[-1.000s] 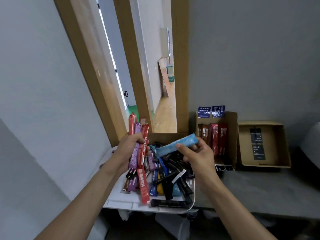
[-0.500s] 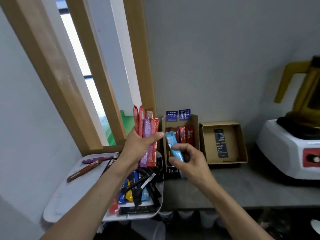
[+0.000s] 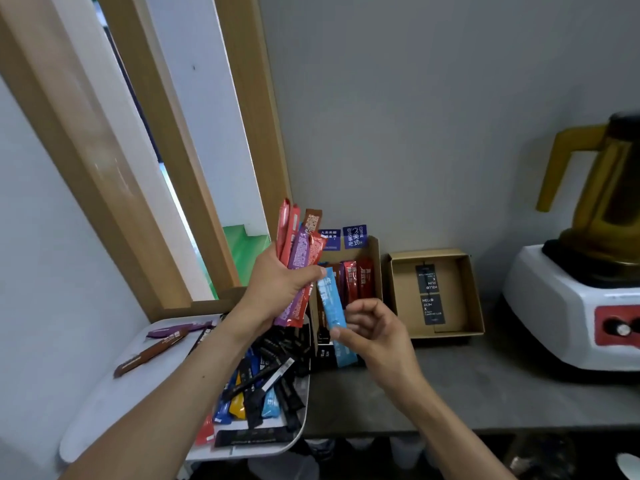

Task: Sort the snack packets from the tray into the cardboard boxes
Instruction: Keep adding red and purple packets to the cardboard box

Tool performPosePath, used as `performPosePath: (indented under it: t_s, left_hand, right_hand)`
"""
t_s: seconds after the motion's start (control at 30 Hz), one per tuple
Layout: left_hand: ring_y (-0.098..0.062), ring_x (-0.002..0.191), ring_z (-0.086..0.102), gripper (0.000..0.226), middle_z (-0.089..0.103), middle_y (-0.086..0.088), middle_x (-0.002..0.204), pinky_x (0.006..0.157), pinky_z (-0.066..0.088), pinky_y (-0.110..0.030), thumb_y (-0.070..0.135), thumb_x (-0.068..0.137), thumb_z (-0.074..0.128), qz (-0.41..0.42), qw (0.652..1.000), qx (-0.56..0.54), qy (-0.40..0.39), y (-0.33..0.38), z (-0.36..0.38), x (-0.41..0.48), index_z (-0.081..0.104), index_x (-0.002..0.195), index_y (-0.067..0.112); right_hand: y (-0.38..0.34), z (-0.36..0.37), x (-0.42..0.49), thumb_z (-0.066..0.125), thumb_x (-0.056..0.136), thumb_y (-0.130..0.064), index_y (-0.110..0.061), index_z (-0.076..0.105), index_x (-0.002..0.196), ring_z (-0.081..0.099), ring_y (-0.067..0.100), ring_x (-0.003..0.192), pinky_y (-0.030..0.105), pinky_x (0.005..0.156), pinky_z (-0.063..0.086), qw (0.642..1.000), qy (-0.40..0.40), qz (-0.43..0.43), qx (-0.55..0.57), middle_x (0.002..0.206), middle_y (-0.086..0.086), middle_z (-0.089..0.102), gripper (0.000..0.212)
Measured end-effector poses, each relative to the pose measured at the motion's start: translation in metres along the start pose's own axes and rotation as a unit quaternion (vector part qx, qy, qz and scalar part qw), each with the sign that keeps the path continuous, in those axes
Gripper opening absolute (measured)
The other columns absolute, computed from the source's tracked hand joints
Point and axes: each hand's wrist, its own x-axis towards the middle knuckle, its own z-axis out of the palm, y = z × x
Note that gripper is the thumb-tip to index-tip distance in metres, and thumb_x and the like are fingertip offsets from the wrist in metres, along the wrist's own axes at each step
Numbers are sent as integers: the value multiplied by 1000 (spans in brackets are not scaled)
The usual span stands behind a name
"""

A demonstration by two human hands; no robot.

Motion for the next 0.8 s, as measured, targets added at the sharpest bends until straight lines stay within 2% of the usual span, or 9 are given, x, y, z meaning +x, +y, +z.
performPosePath:
  t_s: [0.1, 0.2, 0.3, 0.37, 0.43, 0.5, 0.63, 0.7, 0.8]
  left_hand:
    - [-6, 85, 71, 39, 72, 6, 98, 70, 54, -19, 20, 79, 87, 21, 999, 22, 26, -4, 7, 6, 58, 101, 34]
    - [-1, 88, 68, 45, 68, 12, 102, 71, 51, -15, 23, 80, 87, 35, 998, 39, 25, -7, 13, 10, 54, 108, 35]
    - [2, 92, 65, 53, 64, 16, 105, 70, 47, -10, 30, 81, 86, 44, 997, 58, 31, -8, 15, 16, 49, 119, 33]
    - [0, 92, 66, 55, 65, 14, 107, 68, 49, -10, 34, 80, 85, 45, 997, 43, 41, -6, 14, 20, 49, 121, 31]
    - [0, 92, 66, 55, 65, 14, 106, 68, 48, -10, 39, 79, 84, 45, 997, 30, 51, -2, 12, 23, 49, 122, 29]
    - [0, 92, 65, 55, 64, 15, 104, 70, 47, -13, 42, 79, 82, 43, 997, 25, 53, 1, 10, 26, 49, 121, 30]
    - [2, 88, 63, 47, 61, 19, 101, 66, 44, -10, 40, 82, 81, 42, 998, 20, 31, -1, 7, 29, 47, 114, 36]
    - [3, 85, 63, 43, 61, 20, 99, 61, 45, -8, 37, 82, 81, 45, 999, 18, 20, -2, 6, 30, 47, 108, 39]
    - [2, 87, 65, 49, 63, 19, 102, 61, 47, -8, 38, 81, 82, 48, 999, 15, 15, -5, 4, 31, 47, 115, 37]
  right_hand:
    - [0, -1, 4, 89, 75, -12, -14, 69, 104, 76, 15, 90, 30, 79, 63, 997, 31, 1, -67, 97, 4, 78, 36]
    - [6, -2, 7, 84, 84, -29, -25, 71, 97, 74, 4, 82, 27, 70, 62, 979, 56, -5, -194, 87, -5, 77, 18]
    - [14, 3, 12, 77, 89, -40, -32, 66, 96, 70, 0, 77, 26, 68, 62, 944, 90, -32, -317, 87, -12, 73, 15]
    - [20, 9, 16, 72, 93, -41, -32, 62, 98, 67, 2, 82, 23, 72, 59, 907, 106, -62, -402, 96, -16, 64, 15]
    - [25, 16, 20, 67, 96, -39, -30, 59, 109, 66, 5, 91, 24, 76, 57, 873, 112, -85, -468, 106, -16, 58, 18]
    - [29, 23, 25, 63, 100, -35, -26, 53, 121, 70, 10, 99, 30, 81, 60, 852, 115, -92, -503, 116, -9, 62, 26]
    - [35, 31, 40, 58, 103, -30, -13, 40, 142, 73, 17, 100, 29, 79, 61, 784, 149, -68, -599, 125, 3, 65, 46]
    - [37, 33, 47, 56, 104, -29, -9, 32, 148, 74, 18, 100, 28, 78, 60, 763, 155, -49, -626, 126, 5, 65, 54]
    - [39, 33, 54, 55, 105, -26, -10, 30, 148, 74, 19, 101, 29, 80, 61, 751, 154, -22, -642, 125, 6, 65, 53]
